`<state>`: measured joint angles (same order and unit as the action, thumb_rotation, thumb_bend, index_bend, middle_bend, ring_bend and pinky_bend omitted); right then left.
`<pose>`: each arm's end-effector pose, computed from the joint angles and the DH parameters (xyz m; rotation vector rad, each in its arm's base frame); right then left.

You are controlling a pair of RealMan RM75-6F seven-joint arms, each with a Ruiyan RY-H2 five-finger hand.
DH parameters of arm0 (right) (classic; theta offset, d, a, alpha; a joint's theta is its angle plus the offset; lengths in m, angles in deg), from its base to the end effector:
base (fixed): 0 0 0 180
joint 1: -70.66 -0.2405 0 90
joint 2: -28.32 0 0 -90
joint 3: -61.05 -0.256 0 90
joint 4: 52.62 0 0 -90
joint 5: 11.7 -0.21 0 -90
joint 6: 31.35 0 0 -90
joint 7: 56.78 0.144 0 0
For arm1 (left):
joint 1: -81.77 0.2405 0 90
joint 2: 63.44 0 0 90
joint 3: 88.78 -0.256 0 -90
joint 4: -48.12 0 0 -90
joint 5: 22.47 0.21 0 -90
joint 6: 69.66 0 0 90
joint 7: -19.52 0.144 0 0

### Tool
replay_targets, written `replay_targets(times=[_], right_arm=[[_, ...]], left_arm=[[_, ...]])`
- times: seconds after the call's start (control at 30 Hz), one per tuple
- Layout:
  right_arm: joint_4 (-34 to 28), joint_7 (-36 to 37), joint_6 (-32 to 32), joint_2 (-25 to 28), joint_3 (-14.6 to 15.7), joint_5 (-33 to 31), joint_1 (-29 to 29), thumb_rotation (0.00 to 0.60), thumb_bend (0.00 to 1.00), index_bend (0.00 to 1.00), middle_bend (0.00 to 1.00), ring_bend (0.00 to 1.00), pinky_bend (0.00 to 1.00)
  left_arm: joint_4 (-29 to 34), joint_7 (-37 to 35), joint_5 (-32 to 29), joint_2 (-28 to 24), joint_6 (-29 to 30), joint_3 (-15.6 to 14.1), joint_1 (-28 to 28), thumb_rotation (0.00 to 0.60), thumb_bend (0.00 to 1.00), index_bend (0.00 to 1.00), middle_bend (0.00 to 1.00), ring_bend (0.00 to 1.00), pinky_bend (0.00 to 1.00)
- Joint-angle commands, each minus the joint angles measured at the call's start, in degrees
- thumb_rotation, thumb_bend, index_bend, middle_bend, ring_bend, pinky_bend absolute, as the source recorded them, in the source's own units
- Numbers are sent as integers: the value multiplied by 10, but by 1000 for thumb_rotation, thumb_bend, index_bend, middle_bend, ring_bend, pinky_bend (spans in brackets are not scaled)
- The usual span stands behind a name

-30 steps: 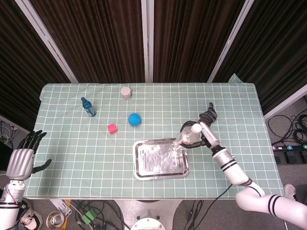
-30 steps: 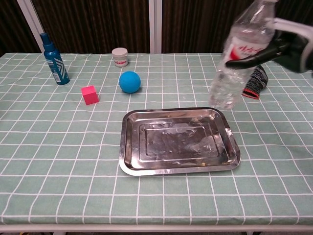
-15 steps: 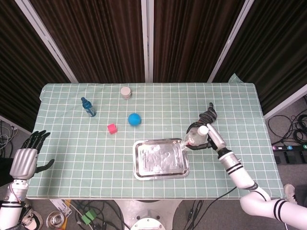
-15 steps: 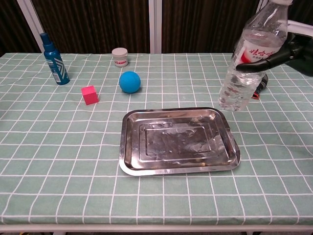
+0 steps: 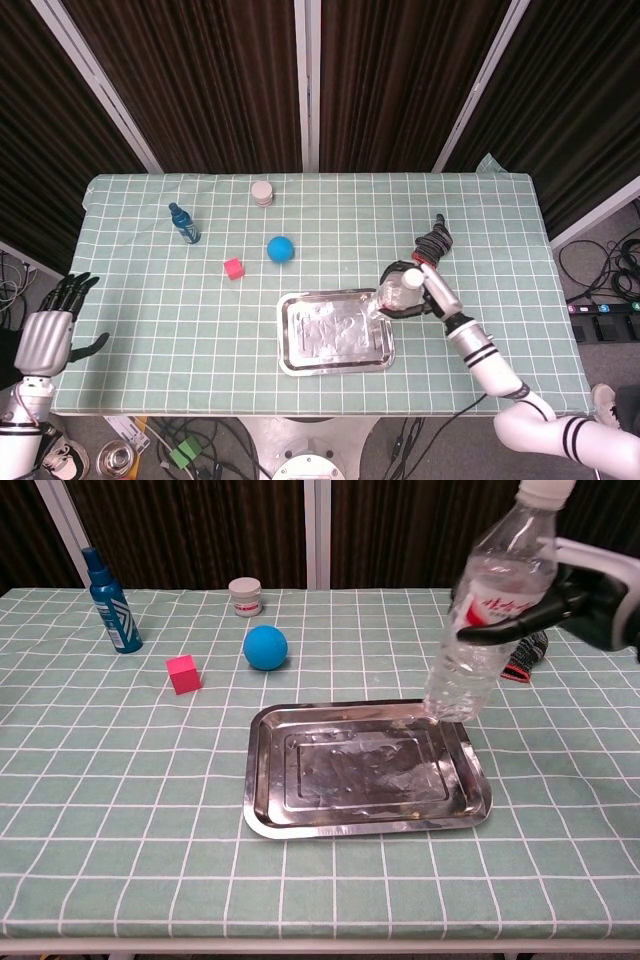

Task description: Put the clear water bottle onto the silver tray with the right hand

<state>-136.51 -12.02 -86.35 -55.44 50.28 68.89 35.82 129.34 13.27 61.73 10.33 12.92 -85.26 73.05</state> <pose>-0.1772 -0.3284 0.0133 1.4527 -1.8442 1.5099 -0.3253 0.2072 0.1198 -1.3708 -0.9675 -0.9831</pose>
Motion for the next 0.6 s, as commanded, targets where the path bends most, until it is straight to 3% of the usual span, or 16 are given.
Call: replay_targets(times=[0.03, 0.5, 0.6], right_arm=[[15, -15, 20, -31, -3, -7, -20, 600, 131, 739, 573, 357, 413], [80, -41, 53, -112, -1, 2, -67, 600, 116, 738, 570, 355, 413], [90, -46, 52, -118, 4, 6, -69, 600, 66, 704, 545, 346, 414]], left_arm=[[1, -3, -1, -1, -1, -1, 1, 600, 234, 162, 180, 87, 190], [-20, -17, -4, -3, 2, -1, 8, 600, 234, 162, 180, 87, 190], [-21, -20, -4, -4, 3, 0, 8, 600, 234, 163, 180, 87, 191]])
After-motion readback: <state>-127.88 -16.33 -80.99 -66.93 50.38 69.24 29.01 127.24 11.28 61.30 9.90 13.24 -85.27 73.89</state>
